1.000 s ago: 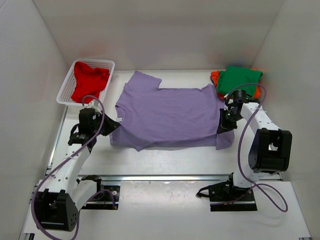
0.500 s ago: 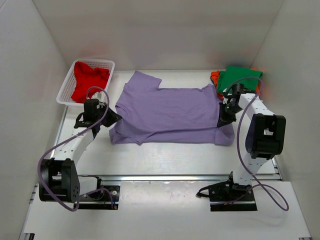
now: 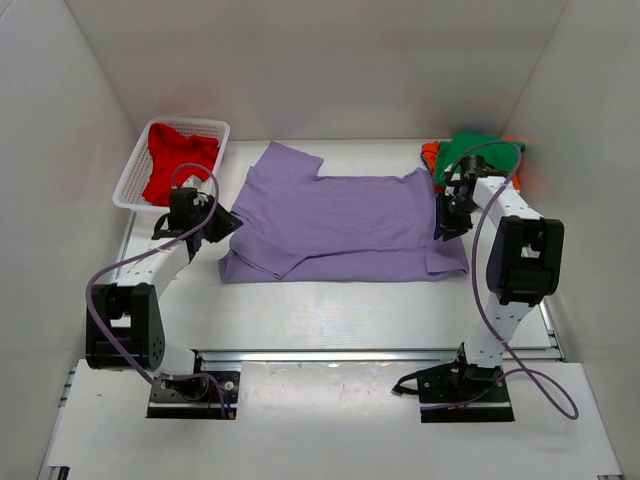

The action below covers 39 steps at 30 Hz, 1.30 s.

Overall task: Fold and stack the t-shirts
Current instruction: Fold the flattened tshirt in 1/3 of the way

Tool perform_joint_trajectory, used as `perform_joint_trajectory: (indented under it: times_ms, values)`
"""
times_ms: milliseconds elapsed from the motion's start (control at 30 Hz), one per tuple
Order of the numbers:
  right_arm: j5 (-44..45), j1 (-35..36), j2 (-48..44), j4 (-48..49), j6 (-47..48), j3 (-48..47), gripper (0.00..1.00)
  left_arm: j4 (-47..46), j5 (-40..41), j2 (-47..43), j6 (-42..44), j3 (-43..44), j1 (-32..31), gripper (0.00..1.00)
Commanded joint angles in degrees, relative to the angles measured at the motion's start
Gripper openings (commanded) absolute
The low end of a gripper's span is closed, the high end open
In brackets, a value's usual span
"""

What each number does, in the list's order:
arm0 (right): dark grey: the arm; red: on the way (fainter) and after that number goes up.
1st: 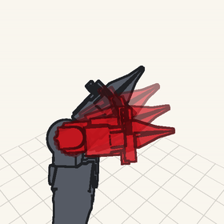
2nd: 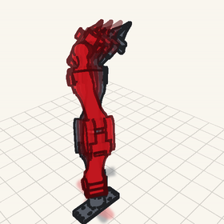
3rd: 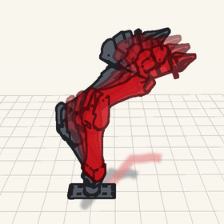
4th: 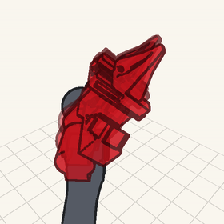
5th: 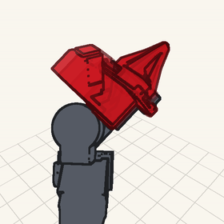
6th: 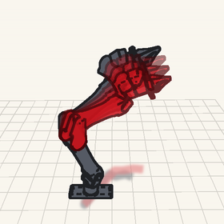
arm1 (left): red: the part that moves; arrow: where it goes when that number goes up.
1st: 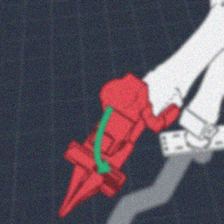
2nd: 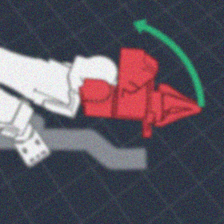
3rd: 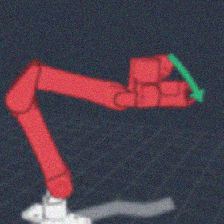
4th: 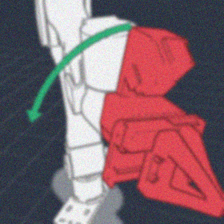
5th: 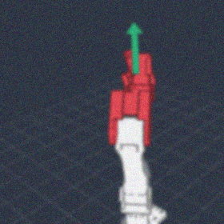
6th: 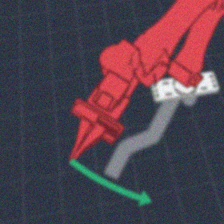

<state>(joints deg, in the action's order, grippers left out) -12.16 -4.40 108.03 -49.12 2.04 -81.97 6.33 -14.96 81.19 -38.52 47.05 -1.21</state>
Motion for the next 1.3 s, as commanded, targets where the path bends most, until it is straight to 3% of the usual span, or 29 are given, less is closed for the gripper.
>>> perform_joint_trajectory:
  times_ms: [0, 233, 400, 533, 767, 933, 1167, 1267]
  values:
    - [5.91, 1.5, -5.36, 4.38, 0.94, -0.12, 0.27, -3.17, -1.12, -0.16, -0.5, 2.43, 1.21, 0.34]
    - [4.96, 1.76, -14.33, 8.34, 1.73, 9.63, 0.35, 3.41, -2.18, -3.05, 3.88, 0.25, -1.42, 0.34]
    - [6.09, 7.11, -18.28, 9.74, 3.14, 17.53, 0.38, 5.19, -1.21, -4.9, 5.65, -6.61, -4.94, 0.31]
    - [9.52, 10.2, -17.33, 11.85, 2.26, 20.71, 0.43, 4.83, -2.62, -5.34, 6.26, -10.48, -5.2, 0.28]
    - [14.8, 11.26, -14.25, 12.38, 0.24, 22.29, 0.41, 5.8, -2.35, -7.71, 6.36, -10.75, -4.32, 0.26]
    - [15.68, 10.82, -14.07, 14.06, -0.63, 23.7, 0.35, 4.93, -2.53, -7.8, 6.01, -11.45, -4.32, 0.27]
    - [16.12, 10.82, -13.1, 12.66, -1.07, 23.18, 0.0, 4.39, -3.15, -7.71, 5.65, -11.98, -4.24, 0.27]
    - [16.47, 10.56, -14.5, 10.46, -0.64, 20.72, 0.0, 4.31, -2.97, -7.71, 5.57, -12.16, -4.06, 0.27]
